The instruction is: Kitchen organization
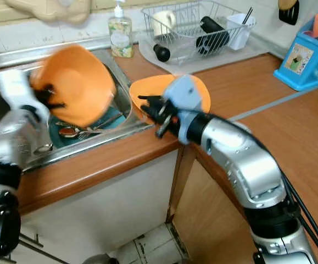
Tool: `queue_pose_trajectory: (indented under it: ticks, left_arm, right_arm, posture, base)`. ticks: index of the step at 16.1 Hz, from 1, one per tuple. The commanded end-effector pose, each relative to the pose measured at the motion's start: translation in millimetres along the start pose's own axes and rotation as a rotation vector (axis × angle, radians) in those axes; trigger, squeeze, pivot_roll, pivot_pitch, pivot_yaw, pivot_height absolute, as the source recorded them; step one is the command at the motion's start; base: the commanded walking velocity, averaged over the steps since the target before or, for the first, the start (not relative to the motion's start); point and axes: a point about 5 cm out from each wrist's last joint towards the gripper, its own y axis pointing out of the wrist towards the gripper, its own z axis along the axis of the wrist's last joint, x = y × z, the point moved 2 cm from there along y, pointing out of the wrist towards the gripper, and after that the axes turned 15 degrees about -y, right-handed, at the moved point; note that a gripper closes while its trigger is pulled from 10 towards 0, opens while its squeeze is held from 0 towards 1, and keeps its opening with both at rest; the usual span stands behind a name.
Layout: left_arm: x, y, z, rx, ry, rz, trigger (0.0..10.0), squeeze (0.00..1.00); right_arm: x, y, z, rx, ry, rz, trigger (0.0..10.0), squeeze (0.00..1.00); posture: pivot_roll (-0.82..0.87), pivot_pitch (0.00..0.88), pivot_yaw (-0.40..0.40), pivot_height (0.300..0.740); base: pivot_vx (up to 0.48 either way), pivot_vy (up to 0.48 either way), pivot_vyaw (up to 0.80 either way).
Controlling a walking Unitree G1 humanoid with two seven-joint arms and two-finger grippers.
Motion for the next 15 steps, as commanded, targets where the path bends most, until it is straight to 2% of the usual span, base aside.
queue_pose_trajectory:
  ticks: [1, 3, 5, 10, 11, 12, 13, 15]
  left_arm:
    - [9.0, 5.1, 9, 0.015, 0.066, -0.042, 0.0, 0.00]
    - [10.7, 9.9, -1, -0.044, 0.155, -0.049, 0.0, 0.00]
    - [9.8, 12.4, -11, -0.110, 0.200, -0.051, 0.0, 0.00]
    - [2.2, 11.2, -29, -0.227, 0.217, -0.042, 0.1, 0.00]
    - [-0.1, 10.1, -33, -0.250, 0.207, -0.040, 2.7, 0.00]
    - [-0.8, 9.7, -35, -0.262, 0.205, -0.041, 3.8, 0.00]
    - [-1.9, 9.0, -37, -0.283, 0.206, -0.041, 10.0, 0.00]
    - [-3.7, 7.9, -42, -0.316, 0.211, -0.036, 10.0, 0.00]
  right_arm:
    - [-5.3, -0.4, -3, -0.021, -0.029, 0.014, 10.0, 0.00]
    - [-13.0, 1.9, -10, -0.054, -0.059, 0.033, 10.0, 0.00]
    - [-18.2, 2.5, -13, -0.070, -0.070, 0.044, 10.0, 0.00]
    - [-22.3, 2.1, -18, -0.088, -0.079, 0.055, 10.0, 0.00]
    - [-22.6, 2.3, -18, -0.089, -0.080, 0.057, 10.0, 0.00]
    - [-22.7, 2.0, -18, -0.090, -0.081, 0.057, 10.0, 0.00]
    - [-22.8, 2.2, -18, -0.091, -0.082, 0.058, 10.0, 0.00]
    - [-22.9, 2.5, -19, -0.093, -0.082, 0.059, 10.0, 0.00]
  posture:
    - [-0.12, 0.000, 0.038, 0.740]
    - [-0.12, 0.000, 0.042, 0.740]
    - [-0.12, 0.000, 0.049, 0.740]
    - [-0.13, 0.000, 0.050, 0.740]
    - [-0.13, 0.000, 0.052, 0.740]
    - [-0.13, 0.000, 0.052, 0.740]
    - [-0.13, 0.000, 0.051, 0.740]
    - [-0.13, 0.000, 0.050, 0.740]
  base:
    - [0.000, 0.000, 0.00]
    - [0.000, 0.000, 0.00]
    - [0.000, 0.000, 0.00]
    - [0.000, 0.000, 0.00]
    - [0.000, 0.000, 0.00]
    - [0.000, 0.000, 0.00]
    - [0.000, 0.000, 0.00]
    - [0.000, 0.000, 0.00]
